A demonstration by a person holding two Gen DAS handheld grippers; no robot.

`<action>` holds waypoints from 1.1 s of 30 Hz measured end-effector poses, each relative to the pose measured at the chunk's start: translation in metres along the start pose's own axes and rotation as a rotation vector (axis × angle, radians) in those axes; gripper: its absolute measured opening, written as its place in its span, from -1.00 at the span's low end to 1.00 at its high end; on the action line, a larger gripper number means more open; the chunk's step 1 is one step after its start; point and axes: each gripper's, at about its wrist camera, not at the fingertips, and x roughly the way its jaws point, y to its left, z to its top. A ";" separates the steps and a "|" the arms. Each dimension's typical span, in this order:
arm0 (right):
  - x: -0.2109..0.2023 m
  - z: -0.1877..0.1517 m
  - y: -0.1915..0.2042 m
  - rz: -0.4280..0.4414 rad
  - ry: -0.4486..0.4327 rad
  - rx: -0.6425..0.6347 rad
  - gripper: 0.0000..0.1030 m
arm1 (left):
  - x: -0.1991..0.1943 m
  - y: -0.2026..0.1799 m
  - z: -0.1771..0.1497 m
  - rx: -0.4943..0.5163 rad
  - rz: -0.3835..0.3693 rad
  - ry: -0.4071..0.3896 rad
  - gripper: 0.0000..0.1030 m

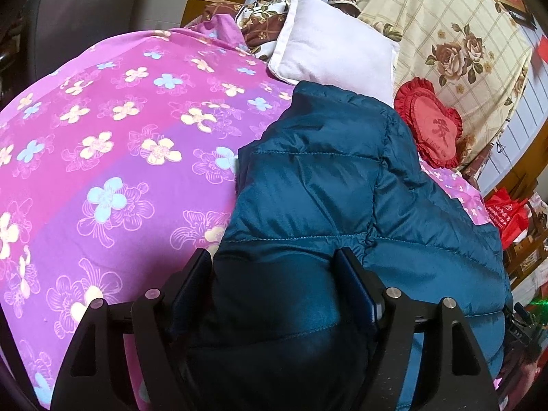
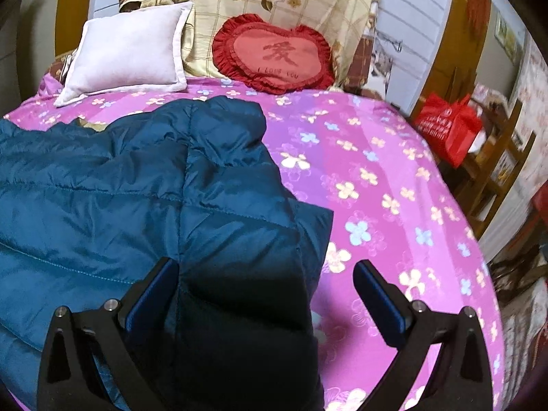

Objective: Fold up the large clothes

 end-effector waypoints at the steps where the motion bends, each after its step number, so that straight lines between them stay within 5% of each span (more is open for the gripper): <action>1: -0.001 0.000 0.003 -0.014 -0.009 -0.012 0.99 | 0.000 0.000 0.000 0.000 -0.001 0.000 0.12; 7: -0.008 -0.004 0.012 -0.062 -0.053 -0.058 0.99 | 0.000 0.000 -0.001 0.001 0.000 -0.001 0.12; 12: -0.004 -0.003 0.006 -0.019 -0.027 -0.032 0.99 | 0.000 0.000 0.000 -0.010 -0.008 0.010 0.13; 19: 0.035 0.010 -0.043 0.303 0.163 0.168 0.99 | 0.011 0.013 0.008 -0.134 -0.088 0.112 0.28; 25: 0.077 0.011 -0.062 0.528 0.290 0.250 1.00 | 0.018 0.005 0.014 -0.080 -0.112 0.157 0.50; 32: 0.093 0.001 -0.062 0.641 0.270 0.291 0.99 | 0.027 -0.013 0.015 0.010 -0.118 0.190 0.65; 33: 0.092 -0.001 -0.061 0.655 0.268 0.296 0.99 | 0.028 -0.018 0.014 0.035 -0.133 0.199 0.46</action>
